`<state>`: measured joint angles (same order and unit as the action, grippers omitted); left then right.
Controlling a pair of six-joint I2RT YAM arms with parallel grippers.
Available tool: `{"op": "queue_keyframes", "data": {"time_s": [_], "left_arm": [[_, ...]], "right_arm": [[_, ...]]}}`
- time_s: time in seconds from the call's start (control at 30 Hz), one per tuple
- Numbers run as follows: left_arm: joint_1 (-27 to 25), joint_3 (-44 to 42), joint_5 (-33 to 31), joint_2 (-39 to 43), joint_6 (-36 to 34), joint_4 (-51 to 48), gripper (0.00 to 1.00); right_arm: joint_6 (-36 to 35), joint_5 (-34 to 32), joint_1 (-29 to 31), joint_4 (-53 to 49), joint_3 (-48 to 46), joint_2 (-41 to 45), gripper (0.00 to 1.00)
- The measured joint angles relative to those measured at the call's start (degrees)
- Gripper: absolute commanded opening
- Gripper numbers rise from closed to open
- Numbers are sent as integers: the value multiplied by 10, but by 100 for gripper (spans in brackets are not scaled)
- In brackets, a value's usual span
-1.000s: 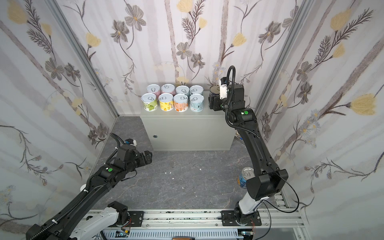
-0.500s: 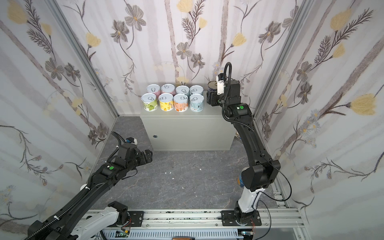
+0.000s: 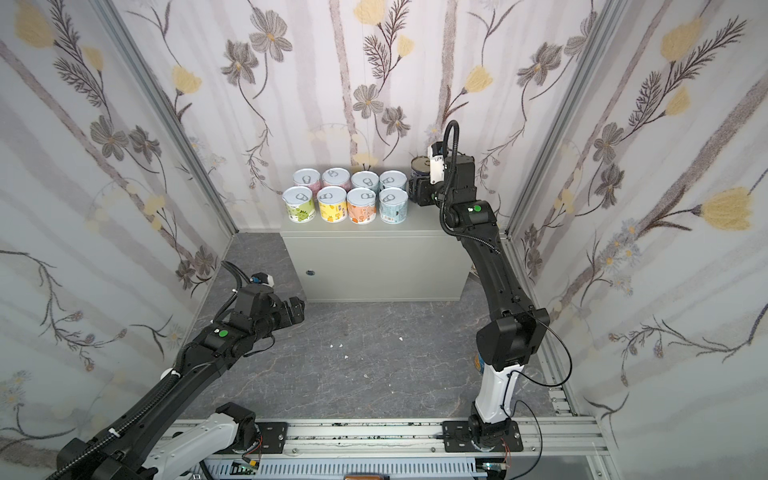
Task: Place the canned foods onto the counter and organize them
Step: 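Withdraw the open right gripper down from the placed navy can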
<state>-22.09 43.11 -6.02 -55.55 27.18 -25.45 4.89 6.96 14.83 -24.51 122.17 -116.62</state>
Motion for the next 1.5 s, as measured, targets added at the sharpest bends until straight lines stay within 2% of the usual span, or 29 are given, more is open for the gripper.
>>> {"op": "queue_keyframes", "data": {"time_s": [0.13,0.43,0.9,1.0,1.2,1.5], "left_arm": [[1,0,0,0,0,0,100],[1,0,0,3,0,0,100],[1,-7,9,43,4,2,100],[1,-19,13,55,6,3,100],[-1,-41,18,78,18,8,100],[-36,-89,32,92,72,40,100]], "right_arm": [[1,2,0,3,2,-2,62],[7,2,0,-8,2,4,82],[6,-15,1,-42,-8,104,100],[7,-32,2,-43,-66,158,100],[26,-70,5,-31,-251,310,100],[101,-190,4,-18,-533,513,100]]}}
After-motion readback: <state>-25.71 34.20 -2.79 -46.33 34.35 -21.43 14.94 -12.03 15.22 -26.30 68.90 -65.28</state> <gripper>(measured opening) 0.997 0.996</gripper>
